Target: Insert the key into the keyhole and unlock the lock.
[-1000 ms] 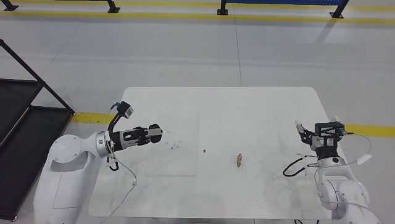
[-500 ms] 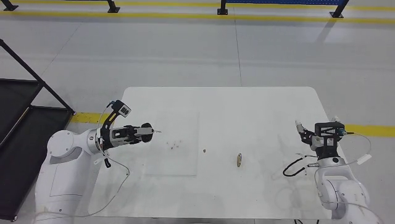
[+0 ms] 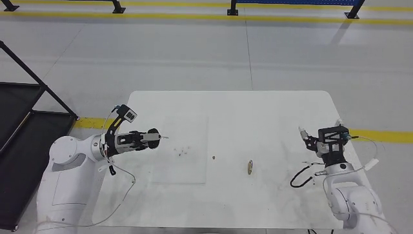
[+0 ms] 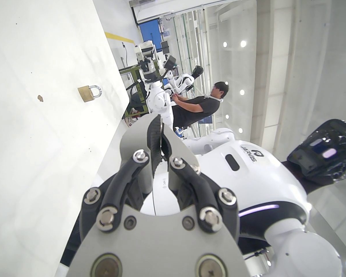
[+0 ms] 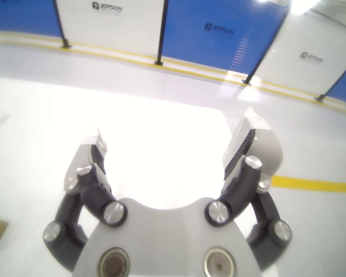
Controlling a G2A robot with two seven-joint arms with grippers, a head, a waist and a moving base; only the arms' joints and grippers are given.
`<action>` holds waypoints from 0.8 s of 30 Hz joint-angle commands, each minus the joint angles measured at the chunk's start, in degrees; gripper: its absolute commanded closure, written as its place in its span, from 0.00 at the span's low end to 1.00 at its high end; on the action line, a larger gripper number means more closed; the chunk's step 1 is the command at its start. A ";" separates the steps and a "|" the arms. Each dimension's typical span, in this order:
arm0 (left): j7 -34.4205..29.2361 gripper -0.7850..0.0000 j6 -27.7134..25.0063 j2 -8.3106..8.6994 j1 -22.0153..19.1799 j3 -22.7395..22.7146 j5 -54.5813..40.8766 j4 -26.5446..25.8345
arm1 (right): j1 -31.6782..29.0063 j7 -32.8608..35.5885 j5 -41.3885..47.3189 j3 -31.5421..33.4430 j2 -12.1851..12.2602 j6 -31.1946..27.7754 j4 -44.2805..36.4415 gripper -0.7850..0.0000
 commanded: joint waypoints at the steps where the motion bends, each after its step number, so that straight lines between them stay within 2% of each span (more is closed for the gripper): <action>1: 0.00 1.00 0.00 0.00 0.00 0.00 0.00 0.00 | 0.83 4.54 -1.97 -2.52 -0.22 1.24 -2.36 0.00; 6: 0.00 1.00 0.00 0.00 0.00 0.00 0.00 0.00 | 3.72 20.97 -5.47 -10.07 -0.74 -0.58 -6.39 0.00; 10: 0.00 1.00 0.00 0.00 0.00 0.00 0.00 0.00 | 5.55 33.57 -4.96 -14.91 -1.28 -1.15 -7.98 0.00; 14: 0.00 1.00 0.00 0.00 0.00 0.00 0.00 0.00 | 7.76 46.51 -3.33 -19.46 -2.20 3.44 -9.95 0.00; 19: 0.00 1.00 0.00 0.00 0.00 0.00 0.00 0.00 | 11.08 60.57 0.38 -25.31 -3.81 12.74 -11.84 0.00; 21: 0.00 1.00 0.00 0.00 0.00 0.00 0.00 0.00 | 13.01 65.12 4.13 -26.94 -4.53 16.22 -12.33 0.00; 24: 0.00 1.00 0.00 0.00 0.00 0.00 0.00 0.00 | 15.95 69.87 4.37 -28.69 -5.19 19.05 -11.67 0.00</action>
